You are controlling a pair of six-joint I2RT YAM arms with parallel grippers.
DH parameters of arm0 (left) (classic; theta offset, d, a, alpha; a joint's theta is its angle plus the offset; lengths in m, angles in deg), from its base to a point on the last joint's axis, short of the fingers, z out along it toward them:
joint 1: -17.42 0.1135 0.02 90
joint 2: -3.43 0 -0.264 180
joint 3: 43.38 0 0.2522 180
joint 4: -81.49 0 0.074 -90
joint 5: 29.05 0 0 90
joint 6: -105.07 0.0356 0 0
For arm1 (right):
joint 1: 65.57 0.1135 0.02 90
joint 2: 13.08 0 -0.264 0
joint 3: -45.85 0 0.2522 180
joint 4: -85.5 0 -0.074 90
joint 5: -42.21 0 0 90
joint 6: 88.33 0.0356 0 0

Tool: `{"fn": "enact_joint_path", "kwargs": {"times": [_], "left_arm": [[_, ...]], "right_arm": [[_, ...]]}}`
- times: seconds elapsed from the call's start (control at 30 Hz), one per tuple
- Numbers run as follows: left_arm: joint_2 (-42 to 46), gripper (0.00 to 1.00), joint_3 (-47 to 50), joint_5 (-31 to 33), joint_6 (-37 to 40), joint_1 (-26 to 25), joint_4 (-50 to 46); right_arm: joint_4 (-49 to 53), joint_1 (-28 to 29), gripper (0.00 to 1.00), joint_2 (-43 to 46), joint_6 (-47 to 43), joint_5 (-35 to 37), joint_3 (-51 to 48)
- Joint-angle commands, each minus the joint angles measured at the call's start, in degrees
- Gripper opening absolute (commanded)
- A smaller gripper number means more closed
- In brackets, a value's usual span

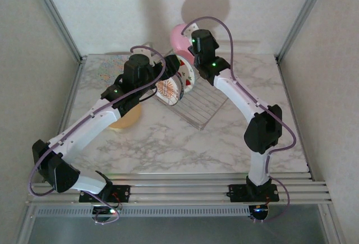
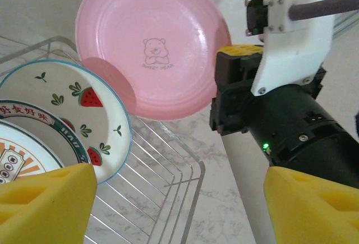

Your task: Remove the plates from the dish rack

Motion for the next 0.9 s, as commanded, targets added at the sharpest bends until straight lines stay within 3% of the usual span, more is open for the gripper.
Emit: {"fn": "enact_joint_path", "kwargs": {"times": [0.0,0.23,0.4,0.87], "left_arm": [[-0.5,0.78,-1.0,-1.0,0.4,-0.1,1.9],[-2.8,0.78,-2.1,-3.3,-0.8,-0.1,3.6],[-6.5,0.78,-3.2,-7.2,-3.5,0.6,7.0],[-17.6,0.67,-11.3,-14.1,-5.0,2.4,11.9]], "right_arm": [[-4.5,0.3,0.00,3.6,-1.5,2.1,-0.6],[-3.2,-0.2,0.00,7.9,-0.6,2.4,-0.4],[3.4,-1.0,0.00,12.3,5.4,0.5,0.5],[20.4,-4.6,0.00,21.6,23.0,-12.1,1.6]]}}
